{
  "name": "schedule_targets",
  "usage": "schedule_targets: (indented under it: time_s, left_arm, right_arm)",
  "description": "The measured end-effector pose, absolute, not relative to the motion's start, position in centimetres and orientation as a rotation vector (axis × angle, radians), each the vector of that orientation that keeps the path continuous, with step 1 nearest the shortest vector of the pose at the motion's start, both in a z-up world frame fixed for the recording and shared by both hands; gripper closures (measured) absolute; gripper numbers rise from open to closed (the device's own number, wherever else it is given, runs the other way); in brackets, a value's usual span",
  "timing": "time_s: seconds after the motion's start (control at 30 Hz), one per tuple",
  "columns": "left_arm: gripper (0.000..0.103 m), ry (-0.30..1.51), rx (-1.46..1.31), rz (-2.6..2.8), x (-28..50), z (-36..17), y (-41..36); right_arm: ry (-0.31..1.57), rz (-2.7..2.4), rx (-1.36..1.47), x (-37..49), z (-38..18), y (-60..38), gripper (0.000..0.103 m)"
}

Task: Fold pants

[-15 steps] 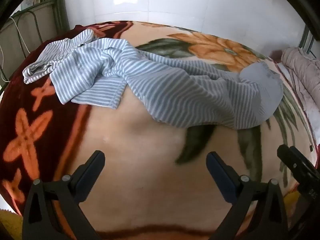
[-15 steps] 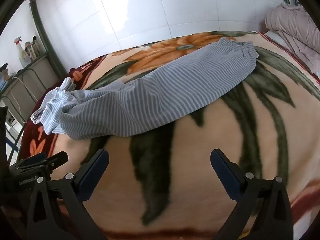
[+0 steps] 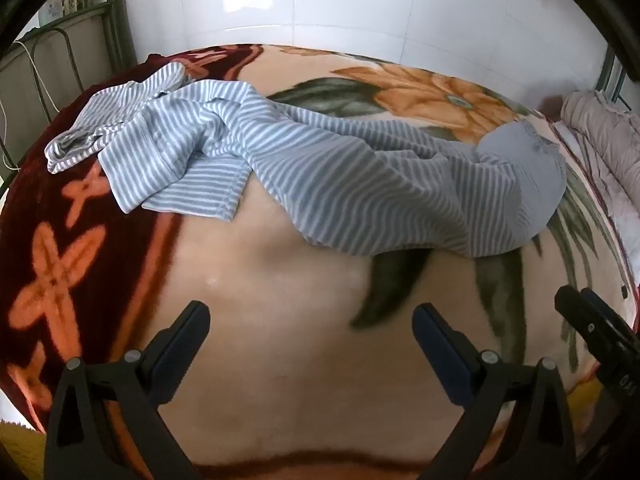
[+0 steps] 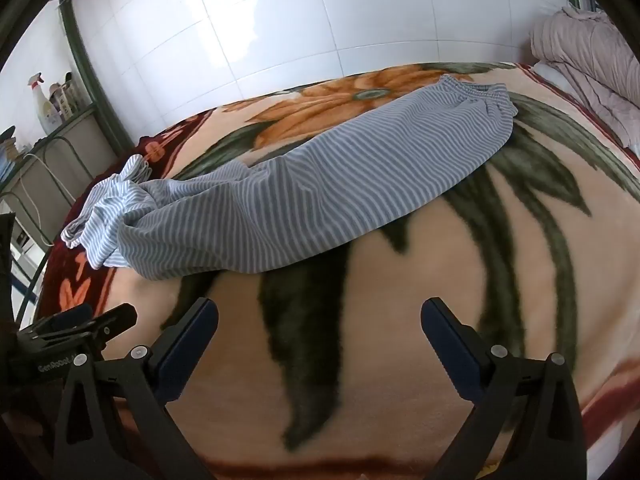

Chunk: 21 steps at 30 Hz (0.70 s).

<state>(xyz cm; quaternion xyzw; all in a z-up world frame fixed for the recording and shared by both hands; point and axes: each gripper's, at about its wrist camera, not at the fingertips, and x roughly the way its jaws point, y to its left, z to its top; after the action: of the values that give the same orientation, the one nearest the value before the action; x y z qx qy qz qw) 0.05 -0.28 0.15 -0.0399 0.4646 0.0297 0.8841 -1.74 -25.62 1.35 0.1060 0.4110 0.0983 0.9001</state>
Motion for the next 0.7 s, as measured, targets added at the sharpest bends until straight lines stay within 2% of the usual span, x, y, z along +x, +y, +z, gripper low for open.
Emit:
schedule_targets:
  time_s: [0.7]
  left_arm:
    - [0.0,0.971,-0.085,0.062,-0.02,0.0,-0.51]
  right_arm:
    - [0.851,0.204,0.219,-1.69,1.38,-25.62,0.0]
